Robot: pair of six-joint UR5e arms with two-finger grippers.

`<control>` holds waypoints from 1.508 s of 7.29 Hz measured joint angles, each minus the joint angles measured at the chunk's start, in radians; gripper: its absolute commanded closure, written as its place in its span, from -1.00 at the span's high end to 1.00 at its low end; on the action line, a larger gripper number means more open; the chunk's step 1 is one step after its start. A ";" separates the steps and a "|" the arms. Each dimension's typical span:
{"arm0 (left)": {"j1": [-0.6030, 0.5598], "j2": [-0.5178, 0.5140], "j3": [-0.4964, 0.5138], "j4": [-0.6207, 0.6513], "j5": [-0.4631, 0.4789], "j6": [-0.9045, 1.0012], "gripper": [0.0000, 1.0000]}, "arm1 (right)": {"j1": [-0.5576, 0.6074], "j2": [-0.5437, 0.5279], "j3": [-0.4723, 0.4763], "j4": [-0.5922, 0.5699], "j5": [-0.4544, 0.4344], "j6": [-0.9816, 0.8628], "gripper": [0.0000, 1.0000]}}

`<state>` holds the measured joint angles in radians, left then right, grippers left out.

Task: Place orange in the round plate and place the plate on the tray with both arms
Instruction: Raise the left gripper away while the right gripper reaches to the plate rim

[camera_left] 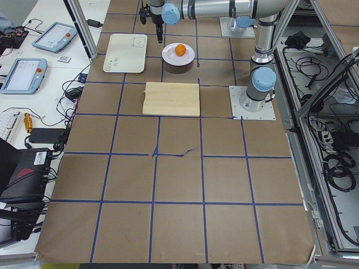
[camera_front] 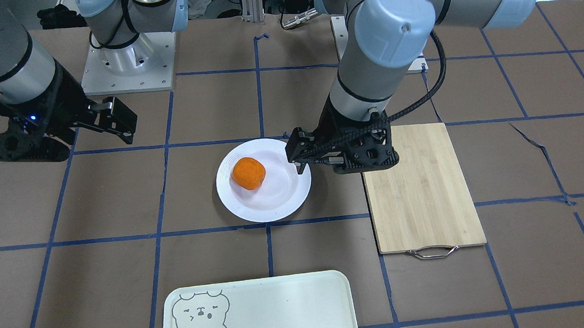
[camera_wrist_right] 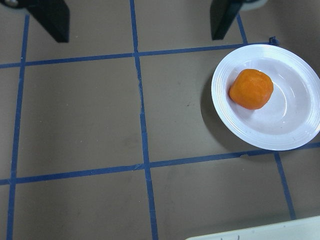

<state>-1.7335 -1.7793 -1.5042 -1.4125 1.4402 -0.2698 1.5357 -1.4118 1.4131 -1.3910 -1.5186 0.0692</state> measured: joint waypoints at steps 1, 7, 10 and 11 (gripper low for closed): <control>0.000 0.047 0.007 -0.016 0.013 0.007 1.00 | -0.003 0.048 0.010 -0.047 0.006 -0.002 1.00; 0.080 0.209 -0.054 -0.083 0.125 0.183 1.00 | 0.003 0.187 0.385 -0.711 0.278 -0.104 1.00; 0.104 0.224 -0.061 -0.091 0.125 0.204 1.00 | 0.016 0.231 0.544 -1.008 0.436 -0.107 0.47; 0.104 0.227 -0.065 -0.091 0.125 0.203 1.00 | 0.036 0.241 0.568 -1.071 0.451 -0.106 0.48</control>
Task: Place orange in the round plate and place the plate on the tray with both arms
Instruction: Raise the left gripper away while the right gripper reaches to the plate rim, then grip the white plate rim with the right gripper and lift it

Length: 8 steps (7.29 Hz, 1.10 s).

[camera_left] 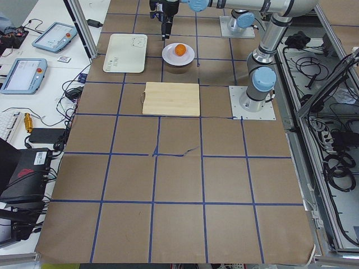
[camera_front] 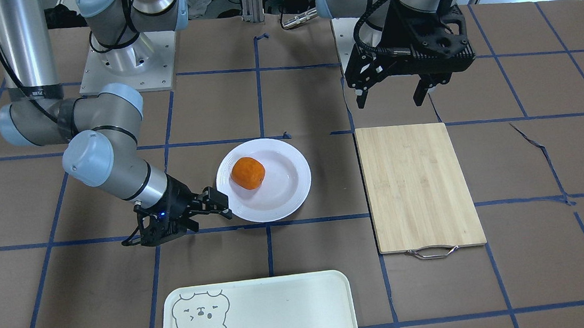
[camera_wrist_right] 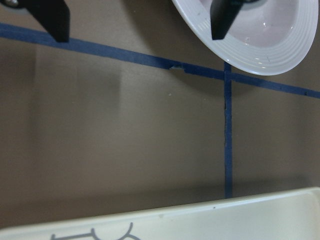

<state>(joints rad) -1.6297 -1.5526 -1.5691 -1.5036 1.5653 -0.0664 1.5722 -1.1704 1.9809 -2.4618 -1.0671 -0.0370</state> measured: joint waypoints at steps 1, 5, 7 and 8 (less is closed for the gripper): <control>-0.001 0.001 -0.003 0.000 0.000 -0.001 1.00 | 0.025 0.004 0.009 -0.029 0.005 0.002 0.48; -0.001 0.002 -0.006 0.007 0.037 -0.003 1.00 | 0.061 0.012 0.031 -0.042 0.008 0.000 0.47; 0.004 0.001 -0.007 0.008 0.045 -0.002 1.00 | 0.086 0.012 0.050 -0.049 0.008 0.001 0.18; 0.004 0.000 -0.008 0.008 0.046 -0.001 1.00 | 0.097 0.012 0.053 -0.052 0.009 0.002 -0.34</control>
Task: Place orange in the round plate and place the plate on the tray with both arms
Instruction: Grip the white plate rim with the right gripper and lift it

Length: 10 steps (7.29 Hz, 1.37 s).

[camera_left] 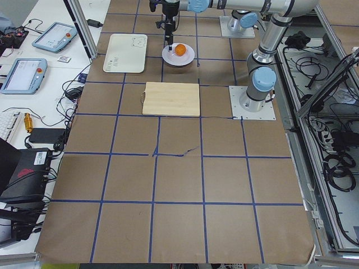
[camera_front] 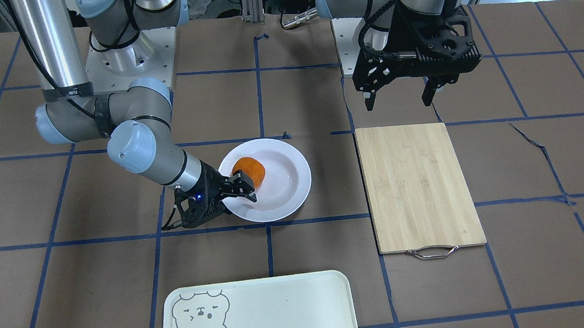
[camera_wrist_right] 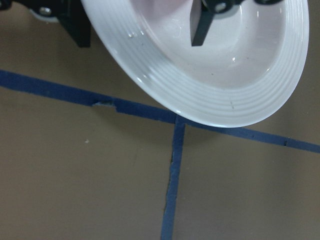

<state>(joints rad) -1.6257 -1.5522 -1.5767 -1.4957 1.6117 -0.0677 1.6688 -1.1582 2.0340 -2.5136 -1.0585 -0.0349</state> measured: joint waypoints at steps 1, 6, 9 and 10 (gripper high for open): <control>0.000 0.000 0.000 0.000 0.001 0.001 1.00 | 0.004 0.000 0.001 0.000 0.000 0.000 -0.54; 0.001 0.001 0.001 0.000 0.002 0.002 1.00 | 0.005 -0.005 0.019 -0.001 -0.008 -0.002 -1.00; 0.001 0.001 0.000 0.000 0.001 0.002 1.00 | -0.005 -0.024 -0.021 -0.032 0.000 0.000 -1.00; 0.001 0.001 0.000 0.000 0.001 0.002 1.00 | -0.009 -0.037 -0.044 -0.039 0.003 0.000 -1.00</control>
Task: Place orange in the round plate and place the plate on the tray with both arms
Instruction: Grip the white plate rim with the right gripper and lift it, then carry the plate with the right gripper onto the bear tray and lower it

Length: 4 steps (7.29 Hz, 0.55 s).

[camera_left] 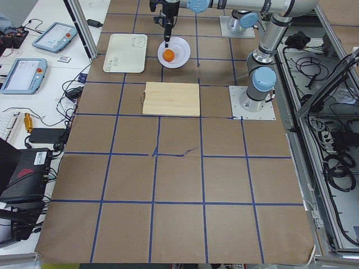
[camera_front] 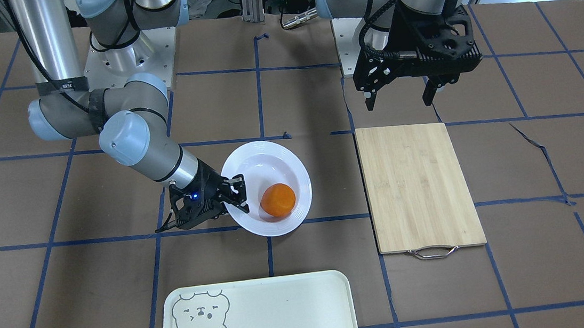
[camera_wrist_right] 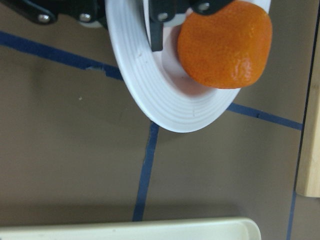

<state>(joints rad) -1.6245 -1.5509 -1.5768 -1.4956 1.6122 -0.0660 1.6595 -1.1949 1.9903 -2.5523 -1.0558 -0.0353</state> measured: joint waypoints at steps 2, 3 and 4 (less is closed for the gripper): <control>0.000 0.000 0.000 0.000 0.000 0.000 1.00 | -0.012 -0.012 -0.022 -0.004 0.043 0.001 -1.00; 0.000 0.000 0.000 0.000 0.000 0.000 1.00 | -0.028 -0.014 -0.025 -0.010 0.074 0.000 -1.00; 0.000 0.000 0.000 0.000 0.000 0.000 1.00 | -0.051 -0.015 -0.031 -0.030 0.106 -0.001 -1.00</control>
<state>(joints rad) -1.6245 -1.5509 -1.5769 -1.4957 1.6122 -0.0660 1.6090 -1.2094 1.9593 -2.5820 -0.9502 -0.0362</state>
